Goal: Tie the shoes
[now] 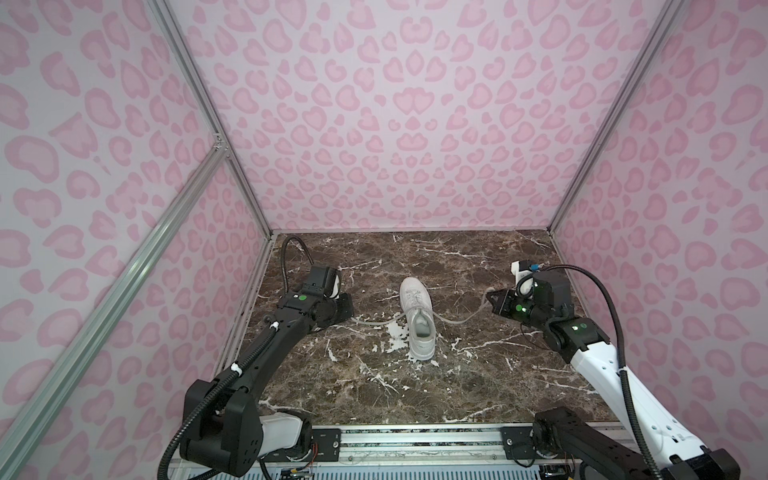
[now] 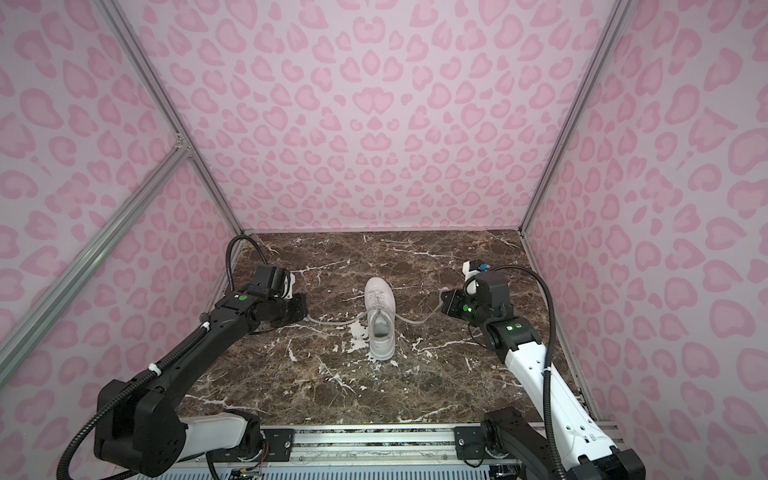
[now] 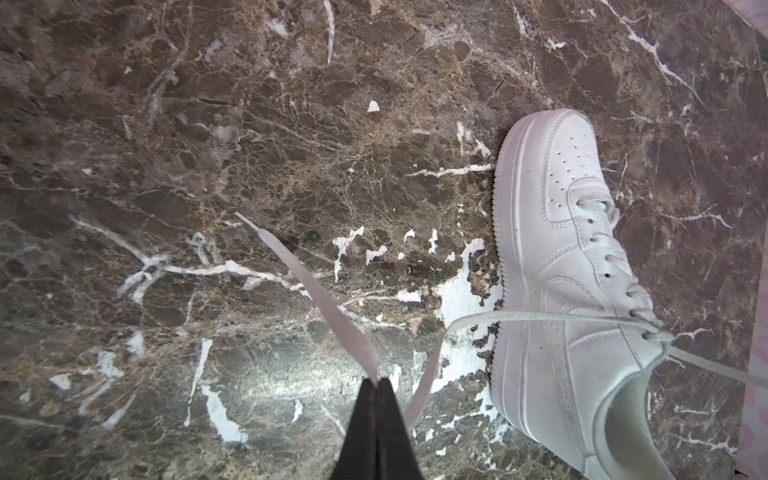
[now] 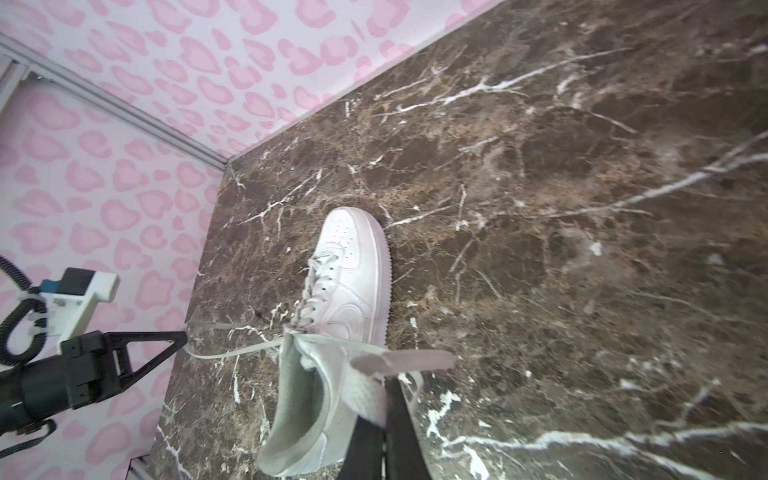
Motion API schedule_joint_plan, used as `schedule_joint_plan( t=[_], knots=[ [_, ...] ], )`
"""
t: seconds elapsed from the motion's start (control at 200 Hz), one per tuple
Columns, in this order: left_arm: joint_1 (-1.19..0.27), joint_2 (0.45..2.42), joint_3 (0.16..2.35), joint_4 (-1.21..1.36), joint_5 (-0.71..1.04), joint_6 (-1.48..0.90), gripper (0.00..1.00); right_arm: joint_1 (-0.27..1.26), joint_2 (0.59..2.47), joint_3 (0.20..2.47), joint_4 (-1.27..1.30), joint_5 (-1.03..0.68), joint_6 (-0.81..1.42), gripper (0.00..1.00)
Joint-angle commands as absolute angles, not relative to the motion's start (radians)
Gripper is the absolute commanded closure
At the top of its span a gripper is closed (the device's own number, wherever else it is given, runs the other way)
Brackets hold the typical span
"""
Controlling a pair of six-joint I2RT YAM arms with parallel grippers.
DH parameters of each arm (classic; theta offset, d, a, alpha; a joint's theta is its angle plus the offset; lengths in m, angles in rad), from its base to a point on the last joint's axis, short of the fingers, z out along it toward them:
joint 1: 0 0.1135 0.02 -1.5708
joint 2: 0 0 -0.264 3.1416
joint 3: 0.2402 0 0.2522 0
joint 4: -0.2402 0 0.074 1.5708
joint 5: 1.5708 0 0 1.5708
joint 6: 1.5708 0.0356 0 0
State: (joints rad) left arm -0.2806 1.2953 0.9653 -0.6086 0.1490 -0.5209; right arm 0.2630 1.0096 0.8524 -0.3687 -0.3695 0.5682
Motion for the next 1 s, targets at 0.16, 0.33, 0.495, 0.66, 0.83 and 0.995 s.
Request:
schedule_joint_plan(
  t=[0.16, 0.33, 0.495, 0.66, 0.83, 0.995],
  knots=[
    [-0.291, 1.256, 0.933, -0.589, 0.138, -0.581, 0.97, 0.352, 1.190, 1.022, -0.337, -0.352, 0.545, 0.99],
    [-0.294, 1.247, 0.939, -0.613, 0.131, -0.588, 0.97, 0.411, 1.333, 1.164, -0.329, -0.378, 0.511, 0.99],
    [-0.293, 1.258, 0.957, -0.636, 0.137, -0.579, 0.97, 0.492, 1.452, 1.292, -0.332, -0.382, 0.508, 0.99],
    [-0.293, 1.246, 0.949, -0.633, 0.130, -0.588, 0.97, 0.571, 1.555, 1.377, -0.309, -0.395, 0.522, 0.99],
    [-0.293, 1.225, 0.879, -0.597, 0.137, -0.608, 0.97, 0.633, 1.655, 1.469, -0.302, -0.403, 0.528, 0.98],
    [-0.293, 1.195, 0.814, -0.565, 0.139, -0.629, 0.97, 0.665, 1.735, 1.551, -0.311, -0.407, 0.526, 0.98]
  ],
)
